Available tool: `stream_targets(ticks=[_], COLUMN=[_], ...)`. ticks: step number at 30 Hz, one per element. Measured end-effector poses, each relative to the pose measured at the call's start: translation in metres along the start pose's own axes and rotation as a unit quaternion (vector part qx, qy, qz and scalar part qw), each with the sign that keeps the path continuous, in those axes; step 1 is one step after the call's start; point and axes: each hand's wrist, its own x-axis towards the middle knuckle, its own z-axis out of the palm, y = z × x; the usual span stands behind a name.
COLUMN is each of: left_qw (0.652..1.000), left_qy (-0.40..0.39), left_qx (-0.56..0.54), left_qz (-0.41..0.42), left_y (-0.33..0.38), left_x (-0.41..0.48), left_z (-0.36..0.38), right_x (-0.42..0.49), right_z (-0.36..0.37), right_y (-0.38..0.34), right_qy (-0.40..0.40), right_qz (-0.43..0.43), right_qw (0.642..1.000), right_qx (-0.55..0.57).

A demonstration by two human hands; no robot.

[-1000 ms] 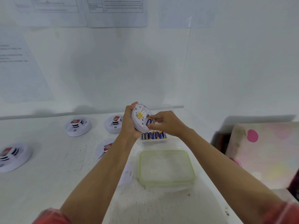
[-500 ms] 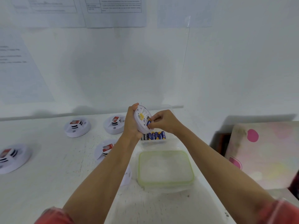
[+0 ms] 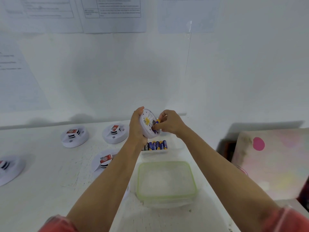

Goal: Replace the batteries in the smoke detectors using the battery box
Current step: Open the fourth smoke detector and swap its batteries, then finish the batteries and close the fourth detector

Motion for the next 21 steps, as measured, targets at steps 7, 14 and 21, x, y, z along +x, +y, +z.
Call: stream_targets(ticks=[7, 14, 21], left_qw=[0.999, 0.998, 0.997], left_qy=[0.012, 0.039, 0.037], left_qx=[-0.013, -0.029, -0.055], left_qz=[0.031, 0.041, 0.039], left_y=[0.002, 0.012, 0.013], left_x=[0.007, 0.018, 0.027], left_z=[0.001, -0.013, -0.021], right_x=[0.002, 0.008, 0.01], right_z=[-0.001, -0.001, 0.01], right_y=[-0.004, 0.016, 0.017], right_qy=[0.111, -0.046, -0.122], right_qz=[-0.042, 0.109, 0.11], right_qw=[0.992, 0.946, 0.907], right_qx=[0.036, -0.301, -0.387])
